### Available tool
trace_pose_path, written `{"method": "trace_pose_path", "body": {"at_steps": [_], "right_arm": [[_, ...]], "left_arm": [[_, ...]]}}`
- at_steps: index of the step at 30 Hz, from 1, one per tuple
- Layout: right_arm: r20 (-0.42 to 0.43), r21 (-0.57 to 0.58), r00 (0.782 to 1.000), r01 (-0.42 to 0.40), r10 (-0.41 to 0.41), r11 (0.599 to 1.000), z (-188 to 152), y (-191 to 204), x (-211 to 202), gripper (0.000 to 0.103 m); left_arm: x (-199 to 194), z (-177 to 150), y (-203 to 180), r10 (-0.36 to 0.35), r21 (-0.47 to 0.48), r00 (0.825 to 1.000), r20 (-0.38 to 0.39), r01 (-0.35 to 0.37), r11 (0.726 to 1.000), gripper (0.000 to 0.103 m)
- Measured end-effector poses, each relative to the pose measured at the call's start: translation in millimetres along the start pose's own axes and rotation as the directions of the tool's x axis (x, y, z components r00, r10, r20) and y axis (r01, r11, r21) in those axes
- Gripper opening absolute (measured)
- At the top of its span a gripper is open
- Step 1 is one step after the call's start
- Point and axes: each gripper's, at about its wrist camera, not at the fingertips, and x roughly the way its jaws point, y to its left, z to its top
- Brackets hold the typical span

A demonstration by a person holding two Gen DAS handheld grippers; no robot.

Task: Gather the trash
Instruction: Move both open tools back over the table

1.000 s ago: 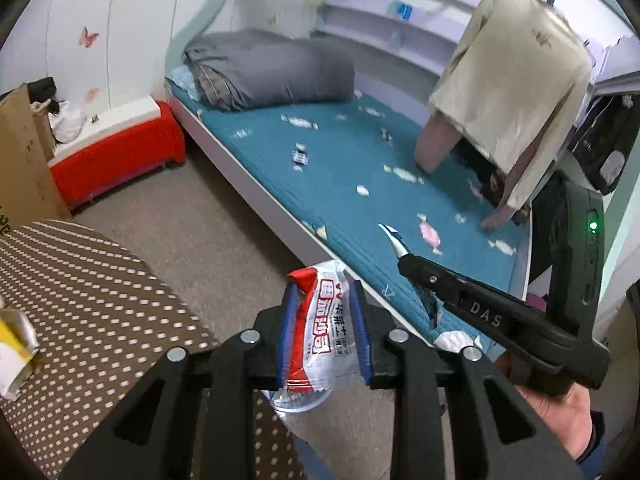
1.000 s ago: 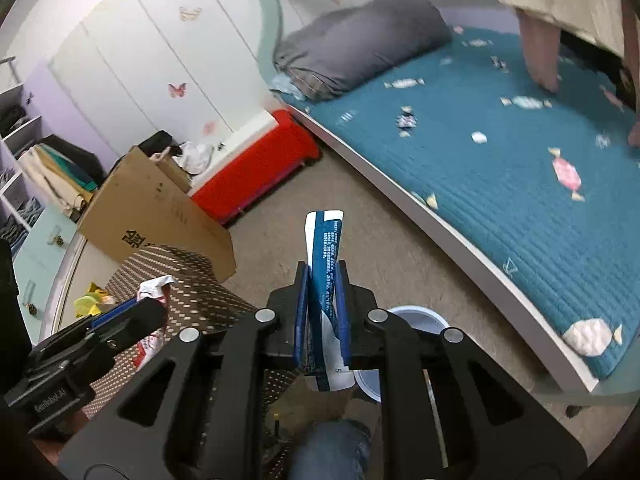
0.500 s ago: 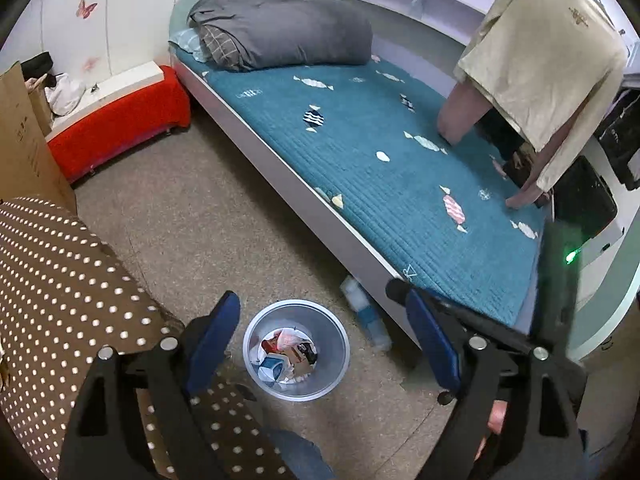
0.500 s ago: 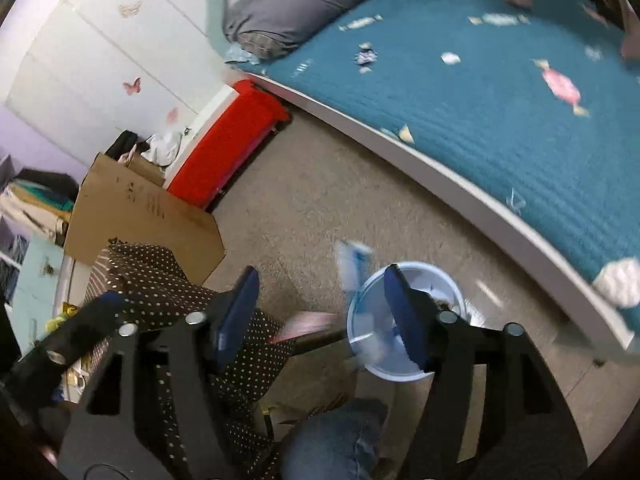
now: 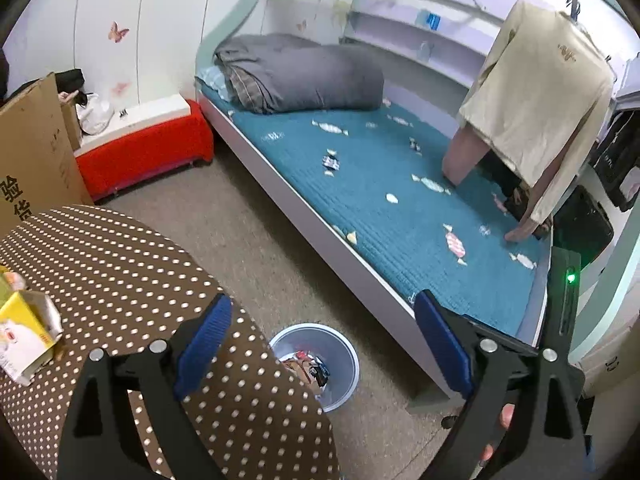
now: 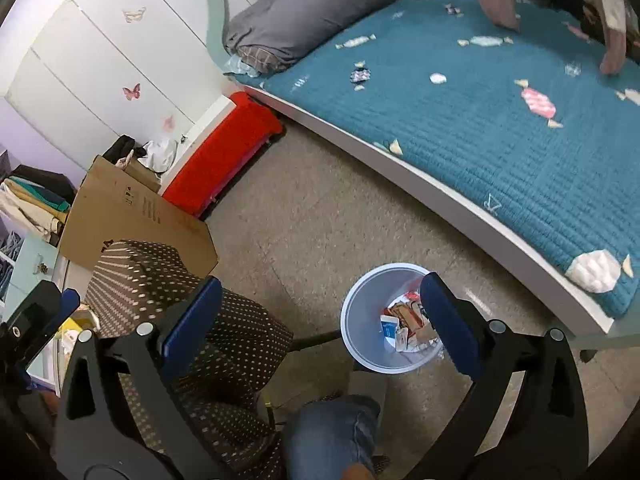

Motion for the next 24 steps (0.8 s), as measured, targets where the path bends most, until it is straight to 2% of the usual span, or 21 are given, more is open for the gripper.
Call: {"method": "trace_pose_path", "body": {"at_steps": [12,24], "right_arm": [[0.105,-0.171,0.991,-0.059,0.078,0.983,-3.5,90.8,-69.8,0.097],[0.108,-0.354,0.982,-0.109,0.156,0.929,-34.8,178.8,-97.0,0.097]], "left_arm": [[-85.7,-11.0,16.5,0.051,0.006,0.988,0.143,-0.052,0.999,0.093],[-156.8,-32.5,52.4,0.141,-0.033,0.958,0.25,-0.137,0.99,0.095]]}}
